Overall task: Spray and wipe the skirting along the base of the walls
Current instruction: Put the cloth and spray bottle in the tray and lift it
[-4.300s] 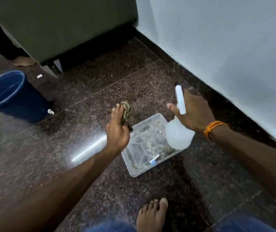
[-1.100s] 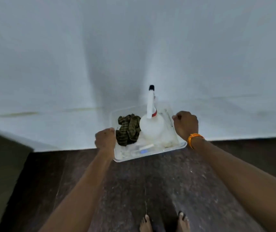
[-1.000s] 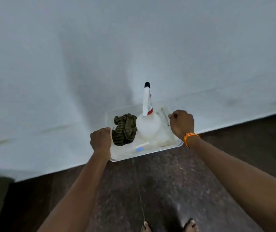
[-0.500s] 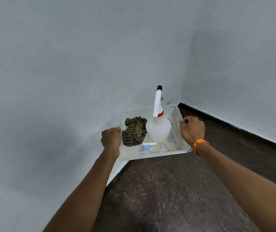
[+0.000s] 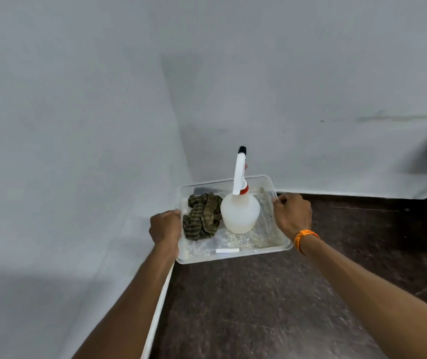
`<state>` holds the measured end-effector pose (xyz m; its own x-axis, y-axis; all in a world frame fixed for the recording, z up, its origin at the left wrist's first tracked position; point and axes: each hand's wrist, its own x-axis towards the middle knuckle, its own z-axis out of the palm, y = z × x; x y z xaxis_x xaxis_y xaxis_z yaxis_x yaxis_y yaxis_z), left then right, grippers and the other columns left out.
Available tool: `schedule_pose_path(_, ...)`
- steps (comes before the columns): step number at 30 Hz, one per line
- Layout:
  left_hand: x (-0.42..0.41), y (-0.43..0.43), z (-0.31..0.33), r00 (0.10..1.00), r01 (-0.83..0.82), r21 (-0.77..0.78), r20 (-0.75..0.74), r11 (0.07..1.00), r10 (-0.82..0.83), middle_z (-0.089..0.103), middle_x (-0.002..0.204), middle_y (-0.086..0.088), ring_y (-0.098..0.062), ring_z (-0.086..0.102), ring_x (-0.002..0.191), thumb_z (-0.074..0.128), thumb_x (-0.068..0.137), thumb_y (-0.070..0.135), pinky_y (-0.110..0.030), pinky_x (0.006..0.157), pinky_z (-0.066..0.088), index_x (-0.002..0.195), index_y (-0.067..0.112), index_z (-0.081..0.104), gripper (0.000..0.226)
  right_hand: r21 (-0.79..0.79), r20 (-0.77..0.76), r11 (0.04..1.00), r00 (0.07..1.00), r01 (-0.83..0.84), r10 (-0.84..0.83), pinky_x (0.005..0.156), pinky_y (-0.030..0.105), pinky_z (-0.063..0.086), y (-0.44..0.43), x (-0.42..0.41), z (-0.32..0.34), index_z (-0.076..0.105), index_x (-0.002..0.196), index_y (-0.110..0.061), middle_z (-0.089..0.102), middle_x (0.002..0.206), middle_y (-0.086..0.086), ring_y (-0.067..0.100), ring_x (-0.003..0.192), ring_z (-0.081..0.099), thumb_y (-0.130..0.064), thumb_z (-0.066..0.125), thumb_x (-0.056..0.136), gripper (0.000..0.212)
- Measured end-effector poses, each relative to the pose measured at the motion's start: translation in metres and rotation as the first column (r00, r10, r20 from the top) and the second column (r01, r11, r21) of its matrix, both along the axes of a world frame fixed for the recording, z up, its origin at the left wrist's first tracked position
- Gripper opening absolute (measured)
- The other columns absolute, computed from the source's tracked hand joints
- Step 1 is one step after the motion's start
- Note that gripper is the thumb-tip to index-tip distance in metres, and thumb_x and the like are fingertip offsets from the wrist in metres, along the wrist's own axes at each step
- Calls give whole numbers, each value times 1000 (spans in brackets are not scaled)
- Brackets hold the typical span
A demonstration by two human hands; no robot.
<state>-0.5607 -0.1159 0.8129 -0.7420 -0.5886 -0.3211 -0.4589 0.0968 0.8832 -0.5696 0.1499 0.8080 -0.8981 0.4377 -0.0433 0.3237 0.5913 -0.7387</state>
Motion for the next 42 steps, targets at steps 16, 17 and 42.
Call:
schedule_pose_path(16, -282, 35, -48, 978, 195, -80, 87, 978, -188, 73, 83, -11, -31, 67, 79, 62, 88, 24, -34, 69, 54, 86, 7, 75, 22, 28, 60, 982, 980, 187, -188, 66, 38, 53, 27, -239, -61, 69, 72, -8, 69, 70, 10, 30, 67, 62, -24, 60, 94, 29)
schedule_pose_path(17, -298, 31, -51, 978, 197, -90, 84, 976, -190, 71, 76, -9, -27, 65, 72, 61, 89, 23, -31, 64, 51, 87, 5, 75, 23, 28, 63, 983, 981, 182, -183, 66, 36, 52, 24, -255, -65, 69, 73, -8, 69, 70, 11, 30, 67, 62, -24, 59, 94, 29)
schedule_pose_path(42, -641, -53, -497, 833, 458, -111, 401, 882, -382, 50, 72, 1, -22, 49, 76, 53, 96, 15, -28, 70, 40, 63, 28, 50, 36, 227, 176, 964, 967, 141, -183, 66, 40, 45, -72, -584, -515, 63, 82, -2, 65, 81, 22, 41, 73, 62, -7, 61, 92, 12)
